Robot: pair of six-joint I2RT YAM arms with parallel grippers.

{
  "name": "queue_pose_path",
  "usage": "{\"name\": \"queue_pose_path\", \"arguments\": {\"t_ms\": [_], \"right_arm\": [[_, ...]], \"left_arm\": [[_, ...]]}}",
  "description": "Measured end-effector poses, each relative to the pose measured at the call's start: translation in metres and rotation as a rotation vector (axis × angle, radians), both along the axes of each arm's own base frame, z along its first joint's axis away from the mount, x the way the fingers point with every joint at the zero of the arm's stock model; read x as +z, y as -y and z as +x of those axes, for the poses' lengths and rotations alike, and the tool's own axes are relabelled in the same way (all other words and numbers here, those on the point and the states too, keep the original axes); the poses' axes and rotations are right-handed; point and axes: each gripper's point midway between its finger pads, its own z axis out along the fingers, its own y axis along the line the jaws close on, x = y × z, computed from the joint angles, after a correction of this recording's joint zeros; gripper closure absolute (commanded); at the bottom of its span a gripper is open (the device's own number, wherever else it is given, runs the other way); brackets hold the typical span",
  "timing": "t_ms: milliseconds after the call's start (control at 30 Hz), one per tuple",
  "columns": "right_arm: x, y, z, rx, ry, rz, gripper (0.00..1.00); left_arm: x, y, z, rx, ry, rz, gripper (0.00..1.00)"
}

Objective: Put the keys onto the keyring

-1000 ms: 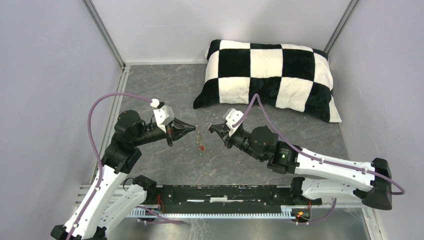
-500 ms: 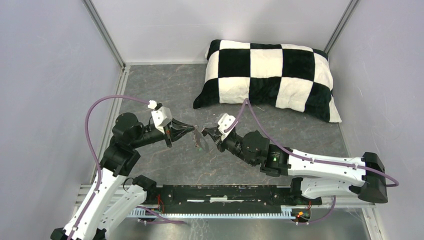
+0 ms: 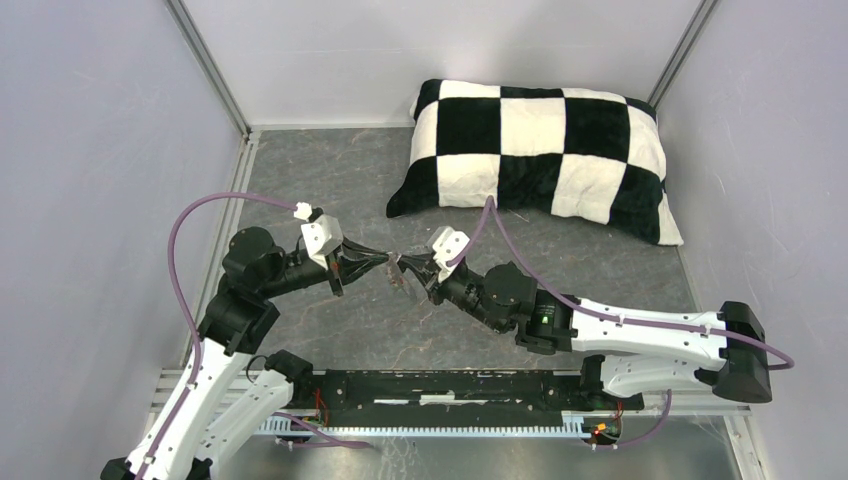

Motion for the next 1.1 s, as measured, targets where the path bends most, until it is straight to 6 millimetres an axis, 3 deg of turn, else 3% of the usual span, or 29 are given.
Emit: {"name": "queue_pose_path", "arguments": {"t_ms": [1100], "right_arm": [[0.016, -0.006, -0.017, 0.066, 0.036, 0.035, 1.00]], "left_arm": [[-0.004, 0.000, -0.006, -0.024, -0.012, 0.011, 0.98]]}}
